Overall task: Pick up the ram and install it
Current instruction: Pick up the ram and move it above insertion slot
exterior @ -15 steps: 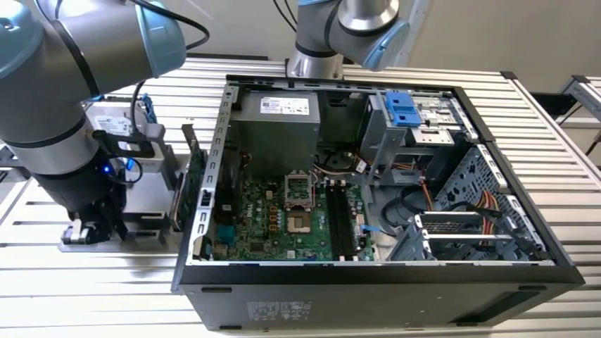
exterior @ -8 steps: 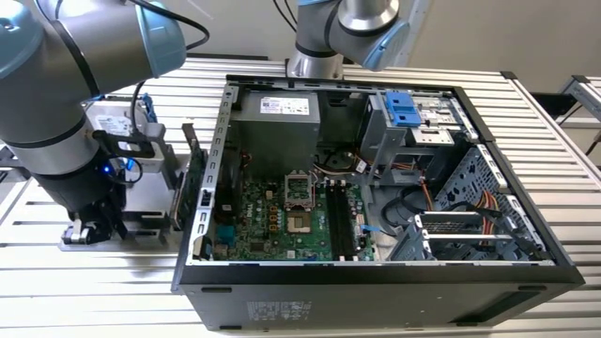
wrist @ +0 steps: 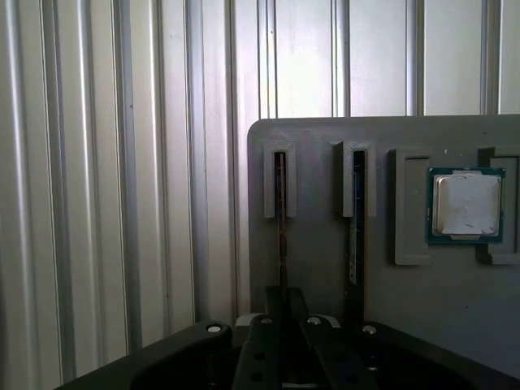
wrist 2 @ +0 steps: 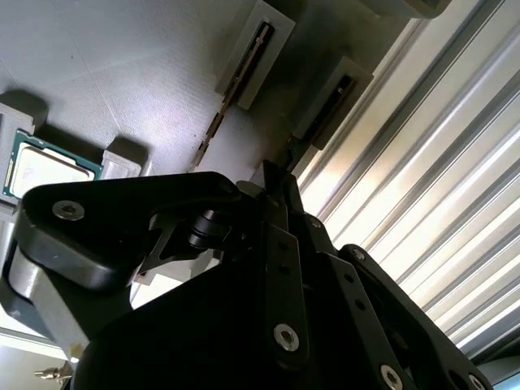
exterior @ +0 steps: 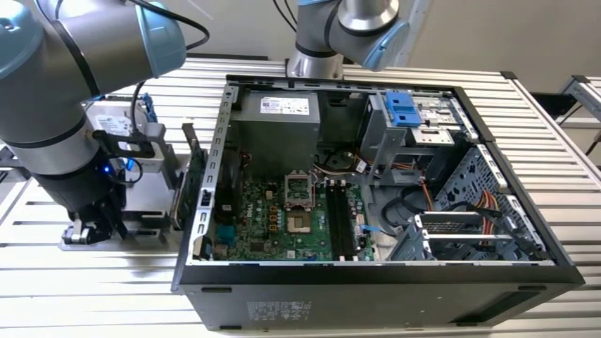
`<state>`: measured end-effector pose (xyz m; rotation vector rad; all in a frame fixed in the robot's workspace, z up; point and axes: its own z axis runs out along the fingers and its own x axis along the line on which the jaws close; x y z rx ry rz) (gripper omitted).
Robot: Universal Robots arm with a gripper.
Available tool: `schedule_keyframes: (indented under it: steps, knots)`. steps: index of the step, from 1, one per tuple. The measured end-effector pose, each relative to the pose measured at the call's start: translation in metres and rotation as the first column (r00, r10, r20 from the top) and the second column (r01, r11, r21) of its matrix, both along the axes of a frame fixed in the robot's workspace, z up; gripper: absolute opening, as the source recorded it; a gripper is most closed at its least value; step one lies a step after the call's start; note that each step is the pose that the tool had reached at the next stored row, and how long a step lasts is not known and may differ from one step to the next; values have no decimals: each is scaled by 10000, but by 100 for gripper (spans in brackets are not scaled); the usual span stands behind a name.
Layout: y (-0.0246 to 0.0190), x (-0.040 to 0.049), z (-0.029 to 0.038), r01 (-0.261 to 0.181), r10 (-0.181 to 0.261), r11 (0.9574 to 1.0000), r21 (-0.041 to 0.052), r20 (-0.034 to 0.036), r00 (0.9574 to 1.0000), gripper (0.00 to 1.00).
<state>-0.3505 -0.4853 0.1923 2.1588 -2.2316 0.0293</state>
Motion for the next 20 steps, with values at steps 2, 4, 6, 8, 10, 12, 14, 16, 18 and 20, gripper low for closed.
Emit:
schedule_keyframes:
  steps: [2, 4, 6, 8, 10, 12, 14, 16, 18, 20]
  knots:
    - [0, 0, 0, 0, 0, 10000, -1, 0, 10000, 0]
    - [0, 0, -1, 0, 0, 10000, -1, 0, 10000, 0]
    - [0, 0, -2, 0, 0, 10000, 0, 0, 10000, 0]
    - [0, 0, -2, 0, 0, 10000, 0, 0, 10000, 0]
    - [0, 0, -3, 0, 0, 10000, 0, 0, 10000, 0]
    - [0, 0, -4, 0, 0, 10000, 0, 0, 10000, 0]
    - [0, 0, -4, 0, 0, 10000, 0, 0, 10000, 0]
    - [0, 0, -5, -1, 1, 10000, -1, 0, 10000, 0]
    - [0, 0, -6, 0, 0, 10000, 0, 0, 10000, 0]
    - [0, 0, -5, 0, 0, 10000, 0, 1, 10000, 0]
